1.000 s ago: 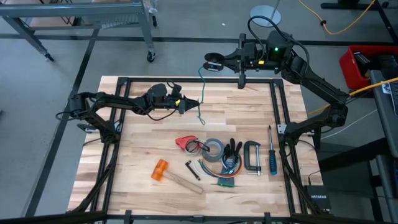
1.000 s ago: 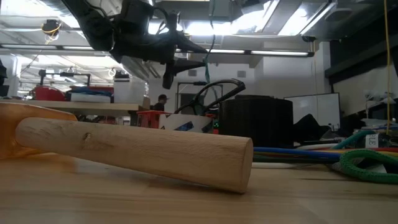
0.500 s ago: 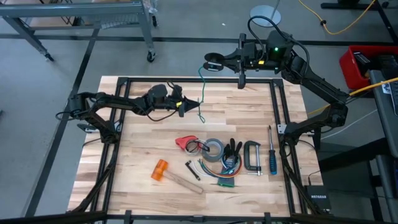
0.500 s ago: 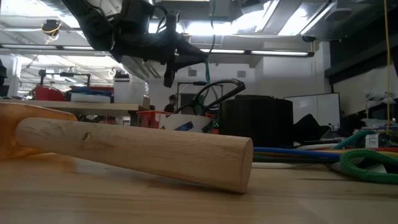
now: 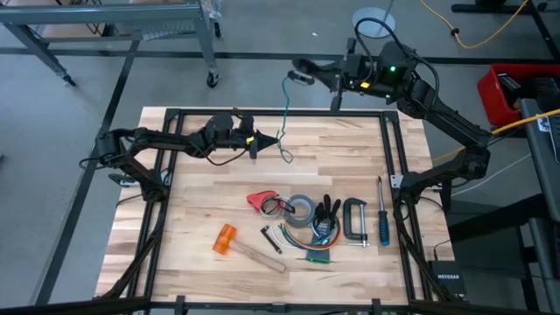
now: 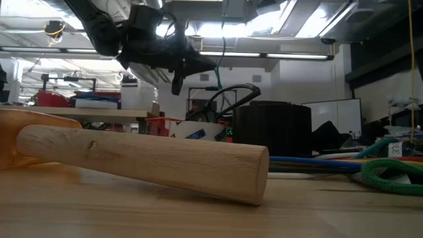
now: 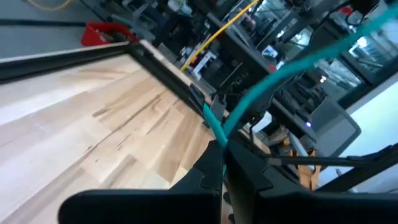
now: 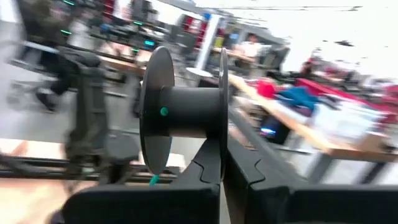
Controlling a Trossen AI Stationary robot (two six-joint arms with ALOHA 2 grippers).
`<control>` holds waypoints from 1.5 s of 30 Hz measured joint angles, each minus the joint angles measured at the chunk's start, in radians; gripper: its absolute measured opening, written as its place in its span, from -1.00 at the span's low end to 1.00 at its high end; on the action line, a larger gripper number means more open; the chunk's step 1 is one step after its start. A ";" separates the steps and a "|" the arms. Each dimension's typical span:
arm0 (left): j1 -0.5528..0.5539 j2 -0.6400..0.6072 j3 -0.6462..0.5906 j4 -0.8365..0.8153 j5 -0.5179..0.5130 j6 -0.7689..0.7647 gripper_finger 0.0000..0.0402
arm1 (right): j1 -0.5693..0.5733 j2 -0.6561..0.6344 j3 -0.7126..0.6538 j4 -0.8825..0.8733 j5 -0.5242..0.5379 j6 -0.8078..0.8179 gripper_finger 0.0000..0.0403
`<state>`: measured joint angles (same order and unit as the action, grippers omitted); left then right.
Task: Coil cords
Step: Coil the green cable wire on the black spool
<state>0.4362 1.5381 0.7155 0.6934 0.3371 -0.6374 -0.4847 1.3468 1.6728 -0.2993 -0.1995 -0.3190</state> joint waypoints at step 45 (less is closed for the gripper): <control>0.042 -0.001 -0.005 -0.794 -0.075 0.407 -0.33 | 0.000 0.091 0.476 -0.494 0.098 -0.053 -0.99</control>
<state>0.4785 1.5375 0.7105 -0.1004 0.2623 -0.2302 -0.4847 1.4375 2.1487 -0.7933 -0.1017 -0.3721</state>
